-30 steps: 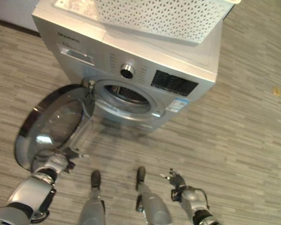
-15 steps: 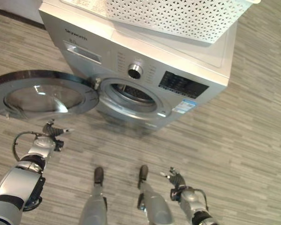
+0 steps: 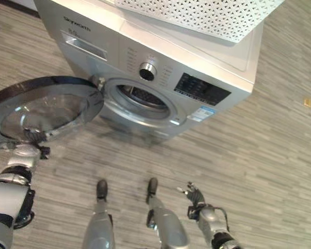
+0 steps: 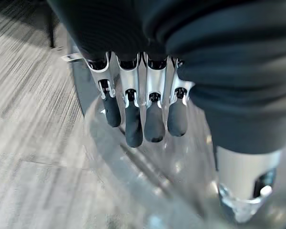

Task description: Grab the laundry basket,head to the washer,open it,put in the laundry and shut it.

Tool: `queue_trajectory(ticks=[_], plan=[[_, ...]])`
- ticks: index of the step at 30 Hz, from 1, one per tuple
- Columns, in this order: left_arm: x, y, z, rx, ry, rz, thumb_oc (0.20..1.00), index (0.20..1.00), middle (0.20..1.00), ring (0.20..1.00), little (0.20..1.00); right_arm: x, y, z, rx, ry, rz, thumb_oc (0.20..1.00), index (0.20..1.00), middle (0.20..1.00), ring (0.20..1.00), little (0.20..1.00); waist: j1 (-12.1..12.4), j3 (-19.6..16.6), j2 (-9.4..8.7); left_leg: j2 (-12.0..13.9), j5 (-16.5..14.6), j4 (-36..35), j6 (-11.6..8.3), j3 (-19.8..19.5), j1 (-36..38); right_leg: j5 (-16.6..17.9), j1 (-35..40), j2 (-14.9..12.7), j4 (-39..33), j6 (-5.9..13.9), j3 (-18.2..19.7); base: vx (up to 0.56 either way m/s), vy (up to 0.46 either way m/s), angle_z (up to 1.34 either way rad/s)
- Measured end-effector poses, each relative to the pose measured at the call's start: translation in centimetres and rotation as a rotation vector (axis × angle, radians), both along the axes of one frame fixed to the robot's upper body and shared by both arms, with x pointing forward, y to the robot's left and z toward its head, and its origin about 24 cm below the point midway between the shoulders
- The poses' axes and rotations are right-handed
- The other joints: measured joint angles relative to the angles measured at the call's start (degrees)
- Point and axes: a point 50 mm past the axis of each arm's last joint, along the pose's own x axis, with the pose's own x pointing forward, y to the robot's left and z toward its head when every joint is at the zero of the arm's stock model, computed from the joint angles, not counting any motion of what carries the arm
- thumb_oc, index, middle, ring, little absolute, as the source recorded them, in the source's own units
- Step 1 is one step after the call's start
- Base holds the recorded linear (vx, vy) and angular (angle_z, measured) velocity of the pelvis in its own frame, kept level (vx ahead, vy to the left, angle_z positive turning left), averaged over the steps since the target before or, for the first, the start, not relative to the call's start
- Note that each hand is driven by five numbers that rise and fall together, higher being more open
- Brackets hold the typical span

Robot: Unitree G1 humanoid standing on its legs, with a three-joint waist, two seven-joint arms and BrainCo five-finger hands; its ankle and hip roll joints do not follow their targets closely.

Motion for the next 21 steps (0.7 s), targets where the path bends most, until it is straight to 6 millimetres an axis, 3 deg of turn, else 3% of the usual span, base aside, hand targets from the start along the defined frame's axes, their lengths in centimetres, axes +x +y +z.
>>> queue_trajectory(ticks=[6, 11, 15, 17, 19, 20, 21], plan=[[0.2, 1.1, 2.8, 0.020, -0.091, 0.029, 1.000, 1.000, 1.000, 1.000, 1.000, 0.7, 0.3, 0.6, 0.008, -0.034, 0.006, 1.000, 1.000, 1.000, 1.000, 1.000, 0.1, 0.0, -0.28, 0.3, 0.0, 0.0, -0.21, 0.0, -0.4, 0.0, -0.3, 0.3, 0.0, 0.04, -0.1, 0.00, -0.003, 0.01], [0.0, 1.3, 2.6, 0.027, -0.095, 0.026, 1.000, 1.000, 1.000, 1.000, 1.000, 0.6, 0.2, 0.5, 0.007, -0.031, 0.001, 1.000, 1.000, 1.000, 1.000, 1.000, 0.2, 0.0, -0.29, 0.3, -0.1, 0.0, -0.27, 0.0, 0.0, 0.0, 0.1, 0.2, 0.0, 0.04, -0.1, 0.02, 0.043, -0.01], [-2.1, 1.3, -1.6, -0.091, -0.104, 0.041, 1.000, 1.000, 1.000, 1.000, 1.000, 0.4, -1.3, 0.2, 0.020, -0.008, -0.110, 1.000, 1.000, 1.000, 1.000, 1.000, 0.4, -0.2, -0.21, 0.0, -1.1, -0.1, -0.13, 1.6, 4.2, -0.3, 3.3, -0.1, 0.0, 0.33, 1.2, 0.09, 0.173, -0.18], [-3.9, 0.2, -5.0, -0.154, -0.108, 0.016, 1.000, 1.000, 1.000, 1.000, 1.000, 0.4, -3.3, 0.3, 0.061, -0.010, -0.271, 1.000, 1.000, 1.000, 1.000, 1.000, 0.9, -0.9, 0.42, -0.7, -2.1, -0.1, 0.55, 3.4, 6.7, -0.4, 4.6, -0.6, 0.0, 0.38, 3.4, 0.12, 0.225, -0.40], [-6.0, -2.5, -9.9, -0.264, -0.060, -0.011, 1.000, 1.000, 1.000, 1.000, 1.000, -0.2, -5.6, 0.2, 0.059, -0.002, -0.391, 1.000, 1.000, 1.000, 1.000, 1.000, 1.4, -2.8, 2.55, -1.4, -3.1, -0.1, 1.33, 5.3, 8.9, -0.5, 5.8, -1.6, 0.0, 0.89, 4.9, 0.09, 0.231, -0.42], [-7.9, -5.5, -12.6, -0.351, -0.060, -0.049, 1.000, 1.000, 1.000, 1.000, 1.000, -0.9, -7.5, 0.4, 0.055, -0.002, -0.451, 1.000, 1.000, 1.000, 1.000, 1.000, 1.6, -4.4, 4.28, -2.7, -3.8, -0.1, 2.24, 5.7, 10.1, -0.9, 6.9, -2.5, 0.0, 1.49, 5.3, 0.08, 0.222, -0.20], [-9.2, -7.6, -13.0, -0.406, -0.126, -0.102, 1.000, 1.000, 1.000, 1.000, 1.000, -1.5, -8.9, 0.5, 0.051, -0.009, -0.504, 1.000, 1.000, 1.000, 1.000, 1.000, 2.0, -4.8, 5.06, -3.2, -4.1, -0.1, 2.54, 6.2, 11.1, -0.9, 7.7, -3.0, 0.0, 1.84, 5.9, 0.06, 0.216, -0.13]])
